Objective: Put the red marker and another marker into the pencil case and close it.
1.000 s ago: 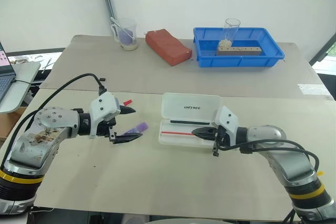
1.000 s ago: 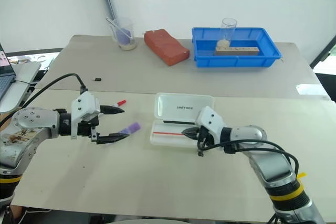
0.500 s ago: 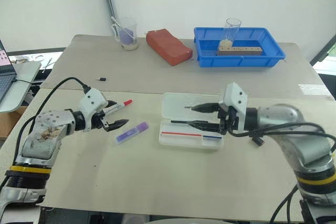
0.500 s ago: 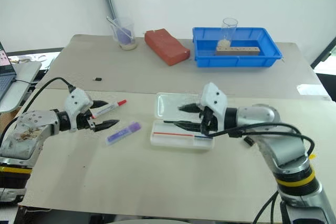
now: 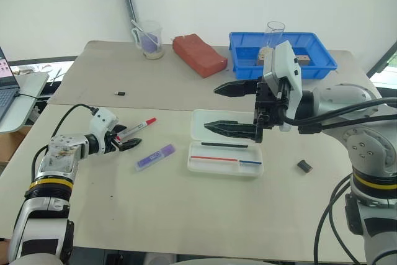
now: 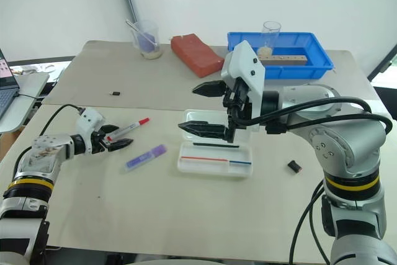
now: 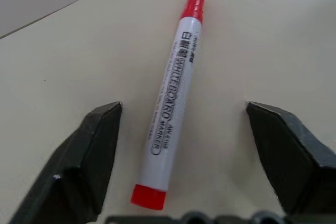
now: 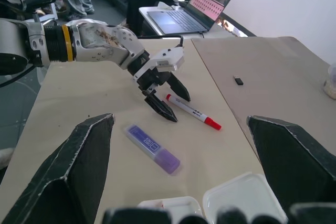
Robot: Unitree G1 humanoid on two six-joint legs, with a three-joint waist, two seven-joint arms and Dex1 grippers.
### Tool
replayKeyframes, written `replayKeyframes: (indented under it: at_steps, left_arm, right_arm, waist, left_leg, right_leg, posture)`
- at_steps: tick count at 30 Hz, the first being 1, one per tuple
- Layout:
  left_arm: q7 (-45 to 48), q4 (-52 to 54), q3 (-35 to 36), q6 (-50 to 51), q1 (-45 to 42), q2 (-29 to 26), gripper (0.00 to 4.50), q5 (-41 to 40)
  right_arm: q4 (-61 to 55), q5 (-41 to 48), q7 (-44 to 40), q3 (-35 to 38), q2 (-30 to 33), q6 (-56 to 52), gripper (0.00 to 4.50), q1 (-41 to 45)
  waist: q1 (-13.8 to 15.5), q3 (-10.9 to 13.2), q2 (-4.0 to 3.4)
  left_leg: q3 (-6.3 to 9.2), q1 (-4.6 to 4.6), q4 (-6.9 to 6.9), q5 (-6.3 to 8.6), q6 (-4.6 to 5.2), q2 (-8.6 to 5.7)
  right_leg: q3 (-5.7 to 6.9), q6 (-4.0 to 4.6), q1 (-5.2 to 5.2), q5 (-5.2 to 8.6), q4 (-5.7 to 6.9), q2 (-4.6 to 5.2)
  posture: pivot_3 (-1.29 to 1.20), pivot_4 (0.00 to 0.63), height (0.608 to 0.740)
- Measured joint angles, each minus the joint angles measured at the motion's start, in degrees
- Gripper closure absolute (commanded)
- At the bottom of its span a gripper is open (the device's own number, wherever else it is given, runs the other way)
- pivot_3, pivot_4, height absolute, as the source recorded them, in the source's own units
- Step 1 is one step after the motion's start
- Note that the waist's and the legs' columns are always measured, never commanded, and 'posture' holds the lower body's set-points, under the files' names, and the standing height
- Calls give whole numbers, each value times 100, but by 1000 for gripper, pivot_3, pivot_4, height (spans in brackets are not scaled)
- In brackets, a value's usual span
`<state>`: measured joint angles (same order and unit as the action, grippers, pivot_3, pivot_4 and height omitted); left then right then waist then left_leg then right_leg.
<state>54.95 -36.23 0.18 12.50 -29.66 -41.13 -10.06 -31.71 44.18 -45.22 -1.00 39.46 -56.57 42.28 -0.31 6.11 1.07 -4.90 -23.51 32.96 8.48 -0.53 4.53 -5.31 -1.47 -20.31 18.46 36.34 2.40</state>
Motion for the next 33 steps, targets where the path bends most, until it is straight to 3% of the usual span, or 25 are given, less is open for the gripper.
replayKeyframes:
  at_steps: [5,6,12,15,19,23,29,33]
  left_arm:
    - [78,-262,9,-189,-134,1,4197,90]
    - [79,-263,16,-189,-133,0,4357,96]
    - [125,268,142,-96,88,-17,4342,37]
    - [329,1514,293,163,217,-218,4342,-272]
    - [681,3399,380,821,88,-577,4342,-834]
    - [976,4585,-200,1184,10,-537,4342,-983]
    - [777,4529,-1634,996,-160,496,4342,-348]
    - [713,3837,-2079,601,-231,883,4342,115]
  right_arm:
    - [0,-6,87,-18,0,-6,0,0]
    - [0,-13,106,-22,0,-5,0,-1]
    - [-5,-187,197,-41,61,180,0,-157]
    - [-56,-476,174,-40,325,413,0,-918]
    - [-210,-780,2,-45,673,762,0,-1872]
    - [-249,-1214,-237,-96,954,1307,0,-2495]
    - [-193,-1357,-360,-74,989,1492,0,-2916]
    - [-135,-1416,-353,-33,1027,1501,0,-3161]
  waist:
    - [-13,-2,-3]
    - [-18,-2,-3]
    - [-30,-1,4]
    - [14,-1,30]
    - [28,-4,7]
    - [-13,-13,-14]
    - [-23,-9,-6]
    - [-39,-6,-1]
  left_leg:
    - [-1,-6,0,0,0,0]
    - [-1,-6,1,0,1,0]
    - [-1,-13,1,0,1,2]
    - [-1,-32,6,-1,0,11]
    - [-6,-24,10,-1,0,4]
    - [-1,6,6,-1,0,-2]
    - [8,-7,19,-2,2,-9]
    - [14,-9,20,-1,3,-10]
  right_leg:
    - [-1,0,-2,1,20,0]
    - [-1,1,-4,1,24,-1]
    - [1,2,-12,3,31,-2]
    - [17,3,-17,3,29,-1]
    - [10,-1,-1,5,18,4]
    - [-4,-3,15,9,18,-5]
    - [-11,-6,15,10,8,-9]
    - [-12,-5,15,9,5,-11]
  posture:
    - [0,150,740]
    - [0,150,740]
    - [0,150,740]
    - [0,150,740]
    - [0,150,740]
    - [0,150,740]
    - [0,150,740]
    - [0,150,740]
